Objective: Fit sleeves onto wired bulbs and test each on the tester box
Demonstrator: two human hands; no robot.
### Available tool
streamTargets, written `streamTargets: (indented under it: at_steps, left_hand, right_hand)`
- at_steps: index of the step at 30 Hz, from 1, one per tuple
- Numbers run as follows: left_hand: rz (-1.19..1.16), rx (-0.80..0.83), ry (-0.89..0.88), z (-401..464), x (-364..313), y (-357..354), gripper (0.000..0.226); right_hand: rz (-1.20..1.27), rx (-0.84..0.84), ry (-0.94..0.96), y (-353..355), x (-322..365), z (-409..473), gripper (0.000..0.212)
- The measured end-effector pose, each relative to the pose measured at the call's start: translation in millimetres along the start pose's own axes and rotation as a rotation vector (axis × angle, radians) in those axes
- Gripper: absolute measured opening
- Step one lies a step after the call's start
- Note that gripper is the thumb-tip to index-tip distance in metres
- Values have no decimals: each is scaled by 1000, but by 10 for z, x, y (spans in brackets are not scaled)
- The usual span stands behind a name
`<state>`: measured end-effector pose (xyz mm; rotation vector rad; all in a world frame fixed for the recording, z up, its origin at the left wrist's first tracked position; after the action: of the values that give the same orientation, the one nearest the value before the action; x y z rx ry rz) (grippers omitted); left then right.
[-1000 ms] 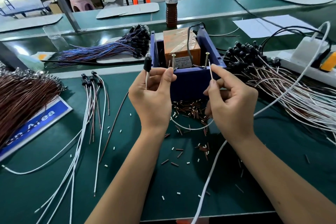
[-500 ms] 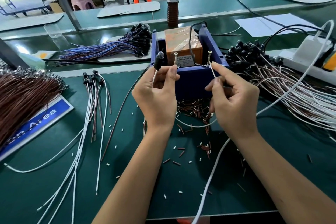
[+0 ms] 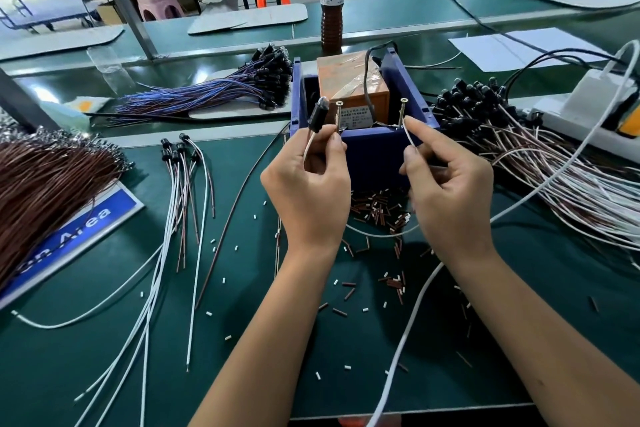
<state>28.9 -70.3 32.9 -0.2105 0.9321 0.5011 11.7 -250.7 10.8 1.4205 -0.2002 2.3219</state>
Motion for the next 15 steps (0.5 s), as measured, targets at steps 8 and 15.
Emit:
streamTargets:
  at_steps: [8,15]
  left_hand:
    - [1,-9,-18,-4,-14,6,6]
    - [-51,-12,-4,-4,4,6,5]
  right_hand:
    - [61,-23,-55,55,-25,5,30]
    - [118,-34,-79,67,-30,11,28]
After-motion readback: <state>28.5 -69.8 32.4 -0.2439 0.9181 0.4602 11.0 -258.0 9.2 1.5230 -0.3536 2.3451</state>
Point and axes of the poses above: each hand's wrist, its own z-axis towards the middle knuckle, its own y-axis out of the back of the hand, x = y × z, the point moved 5 cm from there along z, towards the middle knuckle, and after that the axes turned 2 degrees about -y, right-handed, at the moved point
